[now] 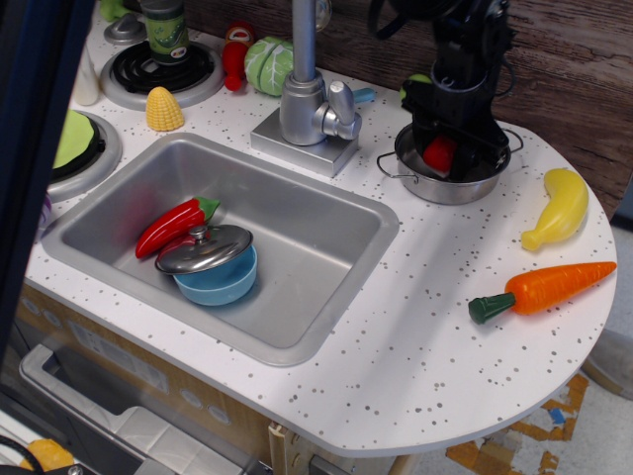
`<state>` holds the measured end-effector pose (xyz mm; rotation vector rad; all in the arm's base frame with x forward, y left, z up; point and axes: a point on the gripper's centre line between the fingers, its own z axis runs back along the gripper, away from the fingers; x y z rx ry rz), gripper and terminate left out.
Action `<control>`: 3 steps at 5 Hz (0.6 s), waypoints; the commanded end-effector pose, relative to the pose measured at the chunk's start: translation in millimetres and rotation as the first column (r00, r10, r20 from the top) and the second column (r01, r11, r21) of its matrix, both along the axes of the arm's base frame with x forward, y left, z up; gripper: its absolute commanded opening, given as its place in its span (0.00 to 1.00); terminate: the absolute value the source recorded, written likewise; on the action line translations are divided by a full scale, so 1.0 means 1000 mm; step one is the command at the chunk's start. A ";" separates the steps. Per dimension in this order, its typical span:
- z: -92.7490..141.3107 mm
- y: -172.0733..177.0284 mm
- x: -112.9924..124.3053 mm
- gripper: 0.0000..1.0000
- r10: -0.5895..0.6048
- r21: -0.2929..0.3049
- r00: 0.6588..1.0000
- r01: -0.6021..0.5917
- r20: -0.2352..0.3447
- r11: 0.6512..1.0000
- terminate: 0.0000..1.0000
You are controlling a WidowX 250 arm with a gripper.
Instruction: Take sushi out of pan
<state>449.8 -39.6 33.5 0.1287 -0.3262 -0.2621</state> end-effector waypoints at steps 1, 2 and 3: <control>0.072 0.004 -0.010 0.00 0.104 0.030 0.989 -0.108 0.103 0.994 0.00; 0.073 0.008 -0.036 0.00 0.191 0.017 0.979 -0.193 0.074 0.981 0.00; 0.065 0.011 -0.069 0.00 0.278 -0.013 0.960 -0.278 0.028 0.961 0.00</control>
